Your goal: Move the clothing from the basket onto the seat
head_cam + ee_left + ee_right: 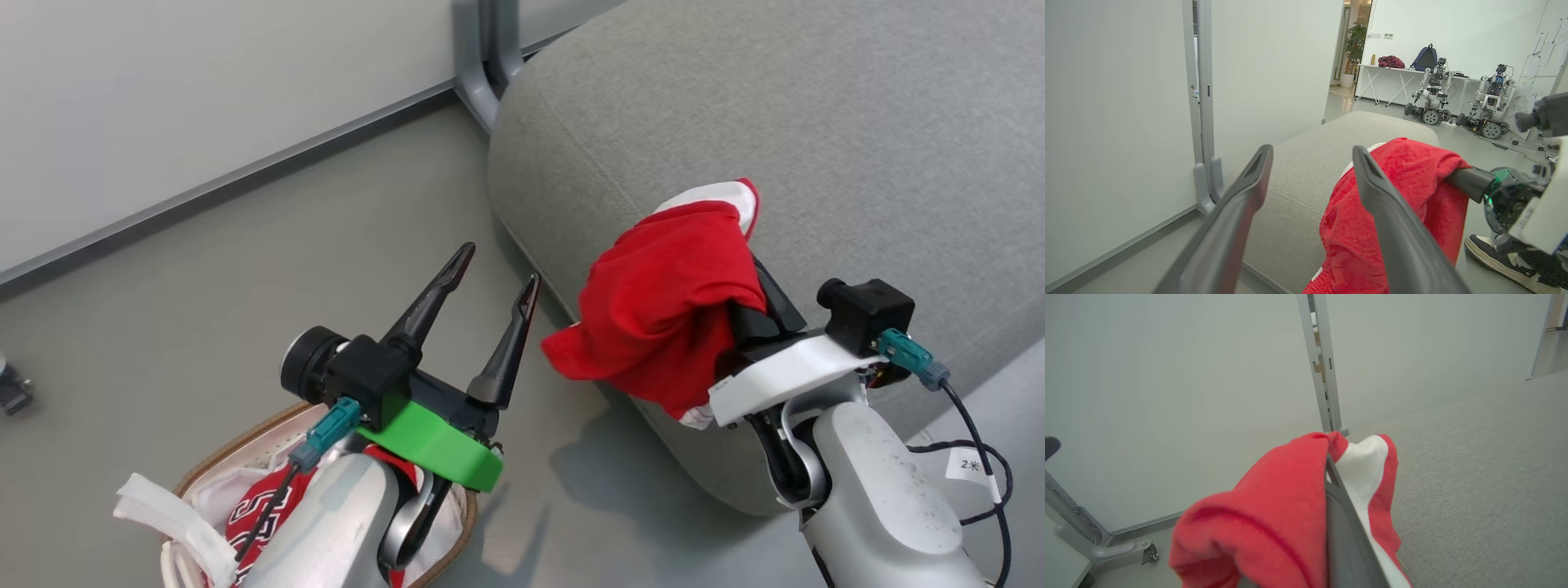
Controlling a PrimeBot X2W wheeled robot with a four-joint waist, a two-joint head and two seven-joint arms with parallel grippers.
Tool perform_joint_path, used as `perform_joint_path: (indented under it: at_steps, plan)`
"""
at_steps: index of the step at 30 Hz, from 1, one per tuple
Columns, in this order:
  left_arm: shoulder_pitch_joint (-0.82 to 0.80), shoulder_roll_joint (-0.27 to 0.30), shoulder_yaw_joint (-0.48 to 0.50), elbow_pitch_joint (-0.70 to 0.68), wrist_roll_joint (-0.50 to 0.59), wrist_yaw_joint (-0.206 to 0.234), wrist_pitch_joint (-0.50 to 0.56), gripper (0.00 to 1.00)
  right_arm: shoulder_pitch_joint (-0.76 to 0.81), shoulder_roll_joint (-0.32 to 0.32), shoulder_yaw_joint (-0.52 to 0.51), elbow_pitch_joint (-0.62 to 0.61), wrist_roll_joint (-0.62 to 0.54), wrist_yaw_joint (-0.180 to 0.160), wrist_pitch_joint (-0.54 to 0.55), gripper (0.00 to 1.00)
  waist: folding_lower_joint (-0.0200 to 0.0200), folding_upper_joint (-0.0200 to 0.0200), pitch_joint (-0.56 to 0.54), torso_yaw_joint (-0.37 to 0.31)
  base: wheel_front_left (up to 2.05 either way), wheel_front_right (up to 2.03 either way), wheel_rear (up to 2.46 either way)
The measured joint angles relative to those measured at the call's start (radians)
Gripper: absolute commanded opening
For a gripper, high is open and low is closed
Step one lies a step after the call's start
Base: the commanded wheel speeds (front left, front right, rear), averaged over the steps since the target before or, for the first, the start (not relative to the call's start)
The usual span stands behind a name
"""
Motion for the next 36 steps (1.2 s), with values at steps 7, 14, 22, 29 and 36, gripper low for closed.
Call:
perform_joint_path:
  at_steps: [7, 14, 22, 29, 36]
  plan:
    - [-0.007, 0.009, -0.051, 0.021, -0.012, 0.000, 0.000, 1.00, 0.019, -0.002, -0.100, 0.005, -0.068, 0.000, 0.000, 0.00, 0.0000, 0.0001, 0.034, -0.072, 0.00, 0.00, 0.00]
    - [-0.021, 0.050, -0.055, 0.020, -0.011, 0.000, 0.000, 1.00, -0.121, -0.002, -0.208, 0.086, -0.201, 0.000, 0.000, 0.00, 0.0000, 0.0000, 0.103, -0.083, 0.00, 0.00, 0.00]
    - [-0.069, 0.115, -0.084, 0.006, -0.012, 0.000, 0.000, 1.00, -0.377, -0.090, -0.380, 0.221, -0.331, 0.000, 0.000, 0.00, 0.0001, 0.0000, 0.212, -0.050, 0.00, 0.00, 0.00]
    - [-0.118, 0.166, -0.096, -0.012, -0.022, 0.000, 0.000, 1.00, -0.580, -0.171, -0.567, 0.351, -0.454, 0.000, 0.000, 0.00, 0.0002, 0.0000, 0.316, 0.002, 0.00, 0.00, 0.00]
    - [-0.171, 0.196, -0.085, -0.043, -0.027, 0.000, 0.000, 1.00, -0.728, -0.223, -0.764, 0.438, -0.590, 0.000, 0.009, 0.00, 0.0003, 0.0000, 0.423, 0.064, 0.00, 0.00, 0.00]
